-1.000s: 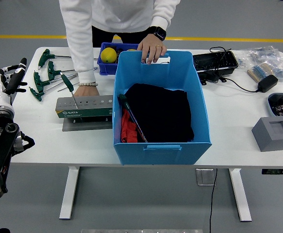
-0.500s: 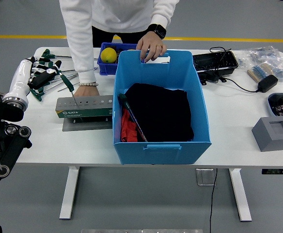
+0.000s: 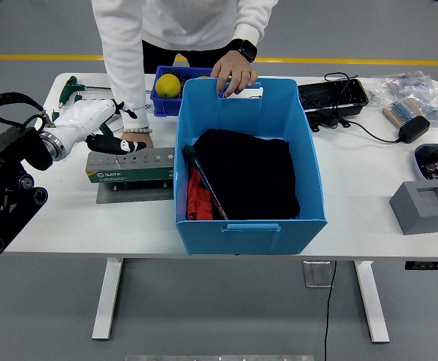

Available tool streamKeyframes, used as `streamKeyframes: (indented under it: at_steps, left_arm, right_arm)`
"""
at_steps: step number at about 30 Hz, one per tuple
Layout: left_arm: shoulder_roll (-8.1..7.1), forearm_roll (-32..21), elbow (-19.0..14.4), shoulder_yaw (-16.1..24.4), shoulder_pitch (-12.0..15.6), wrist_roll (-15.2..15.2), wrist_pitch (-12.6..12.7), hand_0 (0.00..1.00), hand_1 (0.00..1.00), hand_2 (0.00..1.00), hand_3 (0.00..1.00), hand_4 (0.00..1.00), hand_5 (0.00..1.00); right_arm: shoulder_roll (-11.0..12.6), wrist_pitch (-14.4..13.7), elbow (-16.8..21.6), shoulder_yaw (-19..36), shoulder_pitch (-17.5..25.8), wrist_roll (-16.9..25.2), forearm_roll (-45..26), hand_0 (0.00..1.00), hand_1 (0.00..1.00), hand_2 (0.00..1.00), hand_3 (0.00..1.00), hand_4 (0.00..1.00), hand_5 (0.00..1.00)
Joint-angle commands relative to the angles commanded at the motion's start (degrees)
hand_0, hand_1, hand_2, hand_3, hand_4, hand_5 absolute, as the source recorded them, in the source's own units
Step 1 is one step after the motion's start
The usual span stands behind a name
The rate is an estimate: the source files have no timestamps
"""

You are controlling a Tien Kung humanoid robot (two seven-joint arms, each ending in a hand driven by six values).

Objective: Lift tool from toolbox,place it in box,lift tool from toolbox,place it in box

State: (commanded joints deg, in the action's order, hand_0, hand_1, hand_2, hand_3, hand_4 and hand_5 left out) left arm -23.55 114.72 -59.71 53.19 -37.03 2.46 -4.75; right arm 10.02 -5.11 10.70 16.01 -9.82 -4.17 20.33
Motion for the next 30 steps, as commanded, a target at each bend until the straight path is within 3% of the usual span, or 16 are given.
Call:
streamKeyframes:
  at_steps: [1, 6, 7, 12, 13, 30]
  left_arm:
    - [-0.23, 0.0, 0.6, -0.8, -0.6, 0.2, -0.5, 0.925, 0.800, 0.788, 0.641, 0.998, 0.682]
    - [-1.10, 0.5, 2.6, -4.6, -3.3, 1.8, -1.4, 0.925, 0.800, 0.788, 0.641, 0.998, 0.682]
    - [-1.20, 0.5, 2.9, -5.1, -3.7, 2.0, -1.4, 0.944, 0.778, 0.719, 0.575, 0.998, 0.669]
    - [-1.52, 0.5, 3.8, -7.9, -5.6, 2.5, -1.9, 0.944, 0.778, 0.719, 0.575, 0.998, 0.669]
    - [-1.53, 0.5, 3.9, -8.4, -5.9, 2.4, -2.1, 0.952, 0.717, 0.627, 0.532, 0.998, 0.674]
    - [-1.44, 2.9, 7.4, -13.6, -9.5, 1.9, -4.1, 0.997, 0.695, 0.556, 0.438, 0.998, 0.663]
  right_arm:
    - [0.0, 0.0, 0.0, 0.0, 0.0, 0.0, 0.1, 0.686, 0.668, 0.728, 0.573, 0.809, 0.672]
    - [0.1, 0.1, 0.0, 0.2, -0.1, -0.1, 0.4, 0.686, 0.668, 0.728, 0.573, 0.809, 0.672]
    - [0.1, 0.1, 0.1, 0.3, -0.1, -0.2, 0.5, 0.685, 0.669, 0.728, 0.573, 0.809, 0.672]
    - [0.1, 0.1, 0.1, 0.2, -0.3, -0.2, 0.6, 0.685, 0.669, 0.728, 0.573, 0.809, 0.672]
    - [0.2, 0.1, 0.1, 0.2, -0.3, -0.2, 0.6, 0.685, 0.669, 0.728, 0.573, 0.809, 0.672]
    - [0.3, 0.1, 0.1, 0.1, -0.5, -0.3, 0.6, 0.685, 0.669, 0.728, 0.573, 0.809, 0.672]
